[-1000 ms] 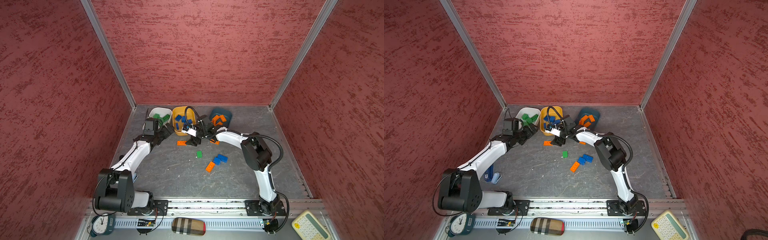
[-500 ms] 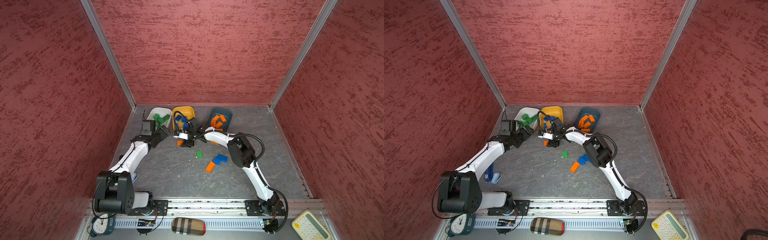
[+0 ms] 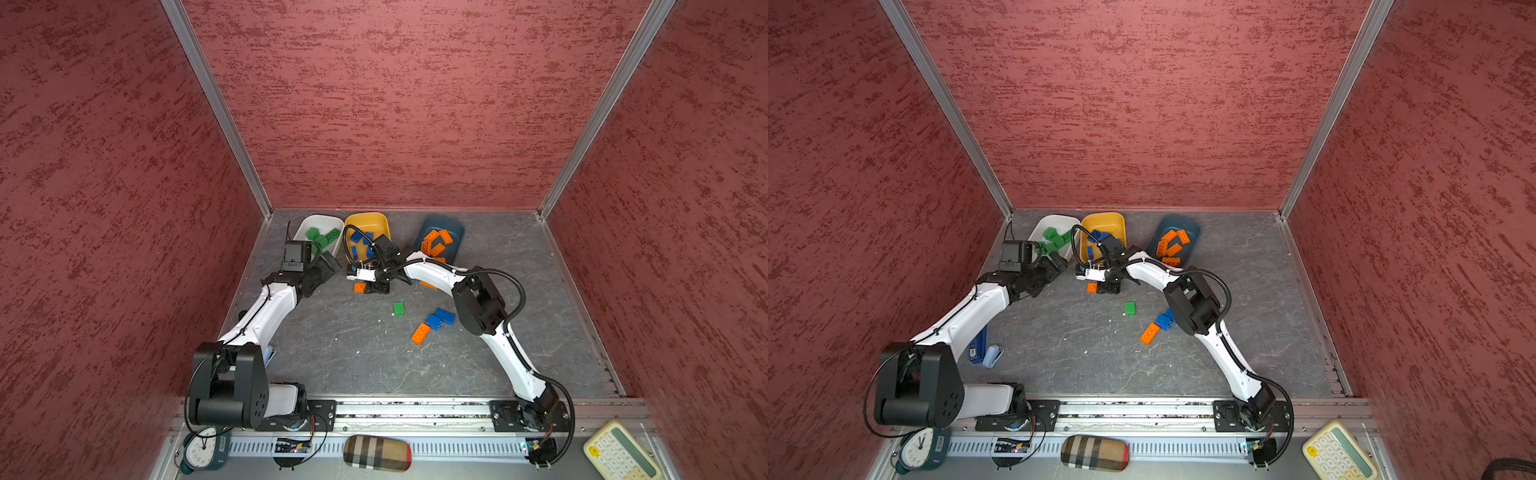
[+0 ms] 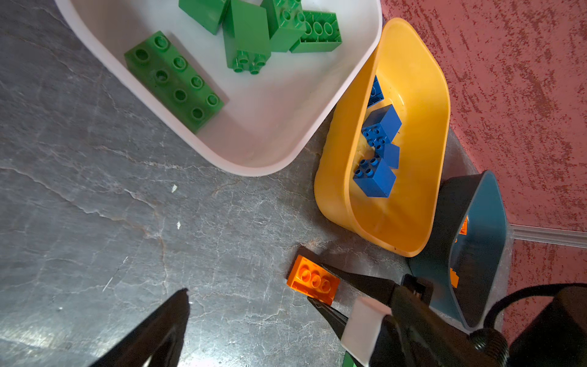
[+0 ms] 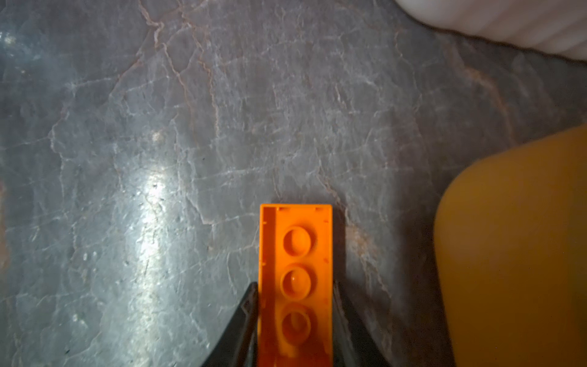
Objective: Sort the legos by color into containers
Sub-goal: 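Carry the orange brick into the teal tub and open right gripper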
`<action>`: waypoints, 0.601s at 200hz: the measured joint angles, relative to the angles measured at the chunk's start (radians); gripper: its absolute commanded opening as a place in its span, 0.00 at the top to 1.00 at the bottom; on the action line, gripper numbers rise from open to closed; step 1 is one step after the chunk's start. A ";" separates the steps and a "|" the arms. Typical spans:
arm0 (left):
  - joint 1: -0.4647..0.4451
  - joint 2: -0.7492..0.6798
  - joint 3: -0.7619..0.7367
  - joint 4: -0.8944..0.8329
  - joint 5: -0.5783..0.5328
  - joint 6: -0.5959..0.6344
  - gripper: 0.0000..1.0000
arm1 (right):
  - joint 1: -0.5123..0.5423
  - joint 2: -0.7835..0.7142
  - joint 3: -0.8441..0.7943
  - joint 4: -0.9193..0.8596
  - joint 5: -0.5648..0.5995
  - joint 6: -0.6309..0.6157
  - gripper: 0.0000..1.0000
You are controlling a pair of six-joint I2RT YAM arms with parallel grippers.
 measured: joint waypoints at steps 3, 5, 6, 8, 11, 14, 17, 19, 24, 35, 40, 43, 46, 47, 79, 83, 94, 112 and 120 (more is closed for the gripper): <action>-0.001 0.000 0.000 0.000 -0.002 0.000 0.01 | 0.000 -0.007 -0.010 0.002 0.000 0.001 0.73; -0.002 0.001 0.000 -0.001 -0.003 0.001 0.01 | 0.000 -0.014 -0.020 0.004 -0.001 0.001 0.73; -0.003 0.001 0.000 -0.001 -0.004 0.001 0.01 | 0.000 -0.016 -0.023 0.004 -0.001 0.001 0.73; -0.004 0.001 0.000 -0.002 -0.006 0.001 0.00 | 0.000 -0.023 -0.032 0.005 -0.001 0.003 0.73; -0.007 0.001 0.000 -0.002 -0.010 0.002 0.00 | 0.000 -0.034 -0.048 0.010 -0.002 0.005 0.73; -0.009 0.001 0.000 -0.003 -0.014 0.003 0.00 | 0.000 -0.050 -0.068 0.013 -0.003 0.008 0.73; -0.013 0.001 0.001 -0.005 -0.021 0.005 0.00 | 0.000 -0.063 -0.088 0.018 -0.004 0.011 0.73; -0.014 0.001 0.001 -0.006 -0.024 0.005 0.00 | 0.000 -0.074 -0.101 0.021 -0.005 0.012 0.73; -0.019 0.001 0.001 -0.008 -0.031 0.008 0.00 | -0.001 -0.105 -0.139 0.035 -0.008 0.021 0.73; -0.027 0.001 0.003 -0.014 -0.047 0.011 0.01 | -0.008 -0.188 -0.230 0.068 -0.014 0.044 0.73; -0.030 0.001 0.003 -0.014 -0.055 0.012 0.01 | -0.009 -0.227 -0.269 0.087 -0.021 0.052 0.73; -0.032 0.001 0.004 -0.016 -0.060 0.014 0.00 | -0.011 -0.253 -0.293 0.100 -0.021 0.066 0.73; -0.034 0.001 0.005 -0.017 -0.063 0.015 0.01 | -0.013 -0.282 -0.321 0.119 -0.026 0.072 0.73; -0.035 0.001 0.005 -0.017 -0.064 0.015 0.01 | -0.014 -0.288 -0.327 0.122 -0.026 0.075 0.73; -0.058 0.021 0.042 -0.042 -0.092 0.028 0.00 | -0.095 -0.560 -0.570 0.357 -0.052 0.241 0.74; -0.064 0.029 0.051 -0.045 -0.093 0.034 0.01 | -0.114 -0.589 -0.598 0.393 -0.053 0.270 0.74; -0.087 0.050 0.076 -0.047 -0.091 0.046 0.00 | -0.165 -0.649 -0.667 0.482 -0.058 0.344 0.74; -0.140 0.087 0.114 -0.048 -0.091 0.082 0.01 | -0.257 -0.710 -0.773 0.631 -0.043 0.502 0.74; -0.170 0.105 0.132 -0.049 -0.089 0.103 0.00 | -0.294 -0.726 -0.818 0.684 -0.016 0.576 0.74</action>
